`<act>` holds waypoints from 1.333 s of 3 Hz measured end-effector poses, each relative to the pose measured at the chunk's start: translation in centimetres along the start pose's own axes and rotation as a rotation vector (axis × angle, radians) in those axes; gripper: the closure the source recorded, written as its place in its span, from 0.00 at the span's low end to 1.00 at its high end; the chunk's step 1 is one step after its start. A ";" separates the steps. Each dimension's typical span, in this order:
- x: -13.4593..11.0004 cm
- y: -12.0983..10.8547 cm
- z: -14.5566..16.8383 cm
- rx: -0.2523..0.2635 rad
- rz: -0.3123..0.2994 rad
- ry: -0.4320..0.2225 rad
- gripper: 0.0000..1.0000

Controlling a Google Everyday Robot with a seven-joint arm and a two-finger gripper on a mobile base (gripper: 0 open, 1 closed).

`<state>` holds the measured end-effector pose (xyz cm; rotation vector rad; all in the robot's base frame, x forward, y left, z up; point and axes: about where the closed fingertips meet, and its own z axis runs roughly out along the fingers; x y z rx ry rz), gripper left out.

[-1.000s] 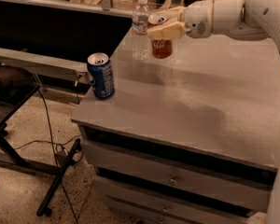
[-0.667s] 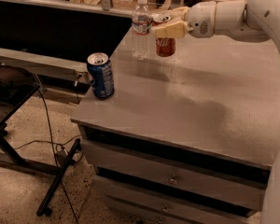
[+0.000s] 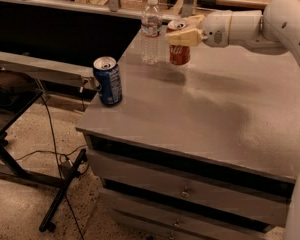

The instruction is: Move coke can near water bottle

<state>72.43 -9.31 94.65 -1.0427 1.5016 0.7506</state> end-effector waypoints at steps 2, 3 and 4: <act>2.0 -0.3 0.2 0.074 0.039 -0.084 0.45; 1.9 -0.2 0.5 0.081 0.045 -0.108 0.15; 1.8 -0.1 0.8 0.076 0.045 -0.109 0.00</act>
Offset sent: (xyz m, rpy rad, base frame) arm 0.0035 -0.0173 -0.0250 0.2098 -0.0422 -0.1423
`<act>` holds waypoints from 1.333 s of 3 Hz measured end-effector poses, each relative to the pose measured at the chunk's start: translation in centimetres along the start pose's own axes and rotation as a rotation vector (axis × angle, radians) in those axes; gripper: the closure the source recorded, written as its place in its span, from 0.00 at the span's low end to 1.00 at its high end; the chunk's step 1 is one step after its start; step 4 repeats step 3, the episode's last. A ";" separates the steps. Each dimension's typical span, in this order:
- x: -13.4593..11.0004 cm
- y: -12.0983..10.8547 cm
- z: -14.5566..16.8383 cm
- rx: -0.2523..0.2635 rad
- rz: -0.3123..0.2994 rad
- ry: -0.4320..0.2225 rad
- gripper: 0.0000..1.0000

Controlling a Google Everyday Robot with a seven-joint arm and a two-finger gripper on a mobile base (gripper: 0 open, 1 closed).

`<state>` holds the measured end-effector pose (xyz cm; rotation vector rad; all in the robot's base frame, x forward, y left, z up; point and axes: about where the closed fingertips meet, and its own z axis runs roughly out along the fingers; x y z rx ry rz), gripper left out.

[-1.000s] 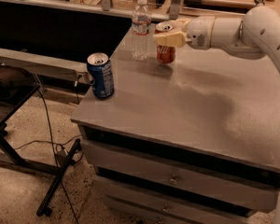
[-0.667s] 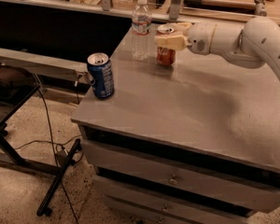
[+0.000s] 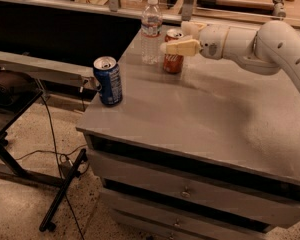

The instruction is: Move coke can near water bottle

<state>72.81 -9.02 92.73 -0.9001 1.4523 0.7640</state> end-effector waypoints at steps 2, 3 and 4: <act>-6.0 -1.5 -4.0 0.050 -0.133 -0.014 0.00; -6.0 -1.4 -4.0 0.050 -0.133 -0.014 0.00; -6.0 -1.4 -4.0 0.050 -0.133 -0.014 0.00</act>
Offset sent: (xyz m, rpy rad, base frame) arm -0.0141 -0.0609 0.0994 -0.0845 -0.1995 -0.0695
